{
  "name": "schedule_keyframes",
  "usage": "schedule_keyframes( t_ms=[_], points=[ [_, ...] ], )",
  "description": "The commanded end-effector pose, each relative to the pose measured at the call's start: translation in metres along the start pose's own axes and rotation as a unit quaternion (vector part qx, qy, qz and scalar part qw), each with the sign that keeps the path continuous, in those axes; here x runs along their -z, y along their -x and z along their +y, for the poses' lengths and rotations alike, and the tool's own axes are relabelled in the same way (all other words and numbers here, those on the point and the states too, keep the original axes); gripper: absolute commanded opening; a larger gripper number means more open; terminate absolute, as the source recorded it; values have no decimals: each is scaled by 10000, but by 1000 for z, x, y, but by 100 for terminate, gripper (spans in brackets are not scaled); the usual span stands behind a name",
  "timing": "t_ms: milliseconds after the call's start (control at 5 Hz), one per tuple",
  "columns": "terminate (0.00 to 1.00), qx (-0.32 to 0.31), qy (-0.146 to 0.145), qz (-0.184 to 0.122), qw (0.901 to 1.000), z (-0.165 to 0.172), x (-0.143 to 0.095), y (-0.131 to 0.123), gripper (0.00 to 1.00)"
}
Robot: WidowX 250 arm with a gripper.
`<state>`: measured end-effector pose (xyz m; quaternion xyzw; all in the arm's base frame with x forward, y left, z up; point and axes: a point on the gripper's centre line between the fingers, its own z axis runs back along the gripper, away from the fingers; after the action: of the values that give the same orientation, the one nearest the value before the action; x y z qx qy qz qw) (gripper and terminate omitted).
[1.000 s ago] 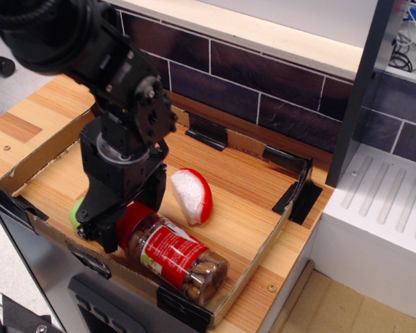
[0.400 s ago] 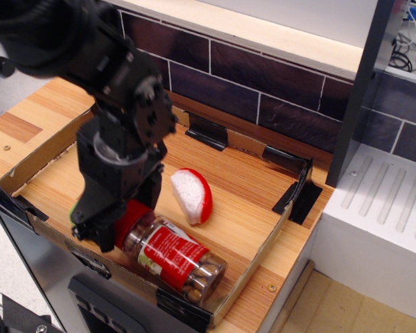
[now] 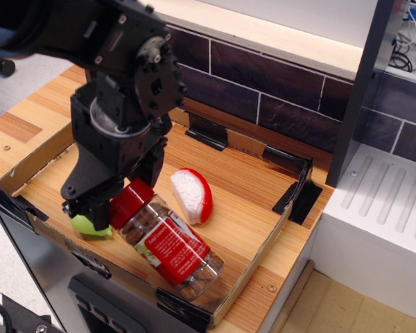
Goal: Upright basil bottle
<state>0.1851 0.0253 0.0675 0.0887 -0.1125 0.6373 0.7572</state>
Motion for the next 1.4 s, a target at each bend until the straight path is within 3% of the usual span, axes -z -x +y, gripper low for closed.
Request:
schedule_keyframes(
  t_ms=[0,200,400,600,800,1000,1200],
  points=[
    [0,164,457,-668,9966,-3,-23,3,0],
    [0,121,606,-1396,9883,-2,-28,3,0],
    [0,-95,885,-1728,9809,-2,-30,0,0],
    [0,-180,856,-1718,9812,-8,-32,2,0],
    [0,216,787,-2191,9723,-5,-23,13,0],
    [0,268,578,-2048,9767,-7,-27,13,100],
    [0,172,536,-2056,9770,-15,-47,7,100]
  ],
)
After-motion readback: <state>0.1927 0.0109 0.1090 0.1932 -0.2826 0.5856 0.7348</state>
